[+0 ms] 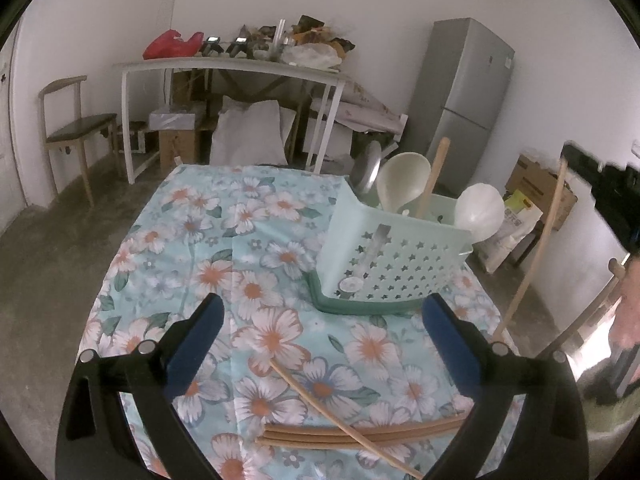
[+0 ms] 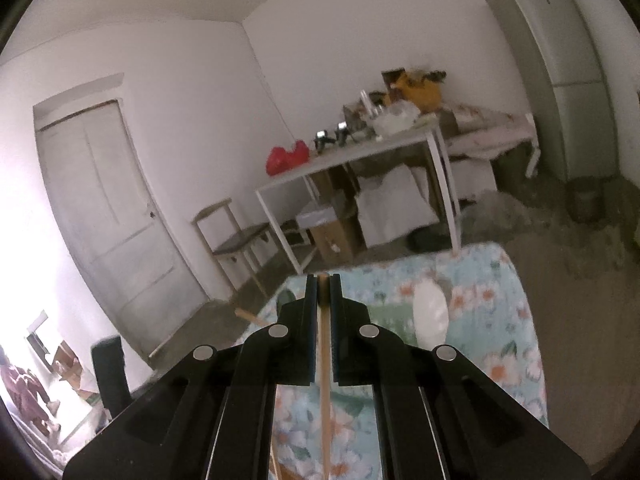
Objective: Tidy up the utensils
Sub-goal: 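Lower the right tool's chopstick into the mint holder and open it, then move both open tools back over the remaining wooden chopsticks, then close the left tool on a wooden chopstick and lift it, then lower the open right tool onto the chopstick pile while the left tool holds its chopstick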
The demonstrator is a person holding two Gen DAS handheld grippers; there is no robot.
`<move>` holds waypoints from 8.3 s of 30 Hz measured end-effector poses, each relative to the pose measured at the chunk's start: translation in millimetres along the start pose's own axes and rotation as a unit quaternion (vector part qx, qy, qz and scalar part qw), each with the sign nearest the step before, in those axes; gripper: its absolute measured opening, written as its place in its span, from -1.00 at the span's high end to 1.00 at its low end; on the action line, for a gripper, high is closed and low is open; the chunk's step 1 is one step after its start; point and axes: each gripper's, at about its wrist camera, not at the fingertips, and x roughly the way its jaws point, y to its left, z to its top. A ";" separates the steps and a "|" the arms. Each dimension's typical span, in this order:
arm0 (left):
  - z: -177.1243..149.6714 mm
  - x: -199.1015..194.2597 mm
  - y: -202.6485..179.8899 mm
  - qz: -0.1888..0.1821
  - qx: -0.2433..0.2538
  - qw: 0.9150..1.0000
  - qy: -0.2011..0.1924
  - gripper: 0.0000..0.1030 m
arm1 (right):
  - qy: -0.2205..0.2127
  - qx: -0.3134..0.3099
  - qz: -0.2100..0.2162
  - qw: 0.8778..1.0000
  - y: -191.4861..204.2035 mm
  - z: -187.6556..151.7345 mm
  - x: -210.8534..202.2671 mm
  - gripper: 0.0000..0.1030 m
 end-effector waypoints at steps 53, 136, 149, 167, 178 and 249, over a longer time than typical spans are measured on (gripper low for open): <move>-12.8 0.5 10.7 0.025 -0.013 0.999 0.021 -0.89 | -0.082 -0.075 -0.036 0.993 6.9 12.5 -27.3 0.11; -47.2 71.0 39.2 0.006 -0.092 0.975 0.203 0.01 | 0.311 0.072 -0.034 0.947 -32.3 -182.3 73.9 -0.23; -50.1 91.1 58.5 0.000 -0.152 0.963 0.222 0.73 | 0.306 0.074 -0.038 0.948 -31.0 -185.4 76.9 -0.23; -41.3 59.5 75.7 -0.048 -0.210 0.959 0.183 0.89 | 0.305 0.074 -0.038 0.949 -30.3 -185.7 77.9 -0.23; -37.7 42.0 87.0 -0.035 -0.218 0.962 0.164 0.89 | 0.304 0.074 -0.038 0.949 -30.4 -185.8 77.8 -0.23; -68.3 16.9 136.1 0.009 -0.257 0.957 0.137 0.89 | 0.385 -0.153 0.105 0.904 76.3 -210.8 134.6 0.65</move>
